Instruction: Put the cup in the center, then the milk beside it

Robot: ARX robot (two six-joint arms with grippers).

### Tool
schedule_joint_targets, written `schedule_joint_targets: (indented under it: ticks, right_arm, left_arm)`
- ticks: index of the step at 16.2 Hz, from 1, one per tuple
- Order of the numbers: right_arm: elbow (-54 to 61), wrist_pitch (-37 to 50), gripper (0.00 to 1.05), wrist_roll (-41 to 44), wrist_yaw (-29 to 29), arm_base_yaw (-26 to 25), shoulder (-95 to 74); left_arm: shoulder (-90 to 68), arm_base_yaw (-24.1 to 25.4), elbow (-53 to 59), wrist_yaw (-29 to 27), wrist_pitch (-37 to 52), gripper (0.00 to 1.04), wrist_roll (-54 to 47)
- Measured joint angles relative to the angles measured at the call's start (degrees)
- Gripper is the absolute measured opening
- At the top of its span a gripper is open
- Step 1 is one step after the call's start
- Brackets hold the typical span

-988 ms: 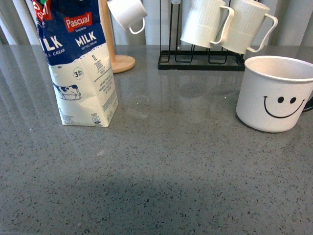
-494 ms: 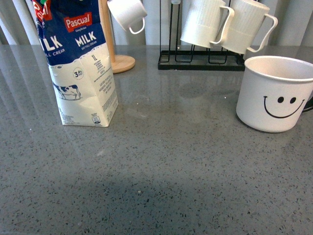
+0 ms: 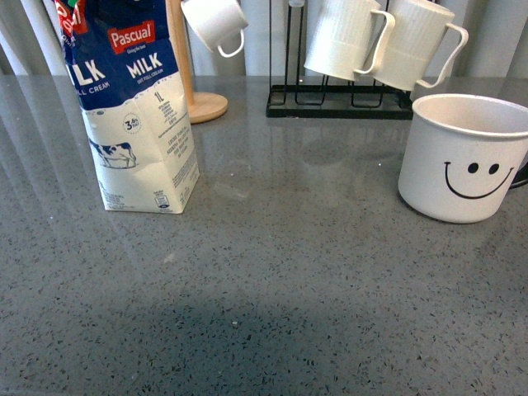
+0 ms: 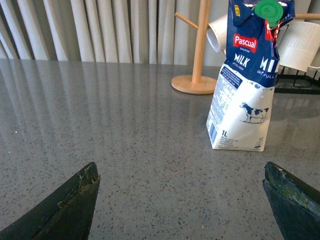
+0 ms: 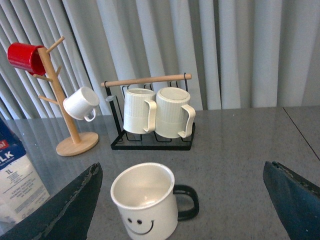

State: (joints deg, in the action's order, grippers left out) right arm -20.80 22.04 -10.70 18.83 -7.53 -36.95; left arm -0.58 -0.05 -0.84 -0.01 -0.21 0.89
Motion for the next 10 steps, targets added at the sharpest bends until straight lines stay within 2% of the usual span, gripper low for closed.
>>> schedule_joint_targets:
  ticks: [1, 3, 6, 10]
  right_arm:
    - [-5.7, -0.4, 0.98, 2.4, 0.9, 0.3, -7.5]
    - [-16.9, -6.7, 0.98, 7.4, 3.8, 2.2, -21.1]
    - [-34.3, -20.7, 0.98, 16.5, 4.2, 5.4, -39.7]
    - [-53.2, -39.1, 0.98, 26.3, 5.0, 7.0, -55.8]
  left_arm:
    - [0.0, 0.0, 0.0, 0.0, 0.0, 0.98, 0.0]
    - [0.0, 0.0, 0.0, 0.0, 0.0, 0.98, 0.0]
    - [0.0, 0.0, 0.0, 0.0, 0.0, 0.98, 0.0]
    - [0.0, 0.0, 0.0, 0.0, 0.0, 0.98, 0.0]
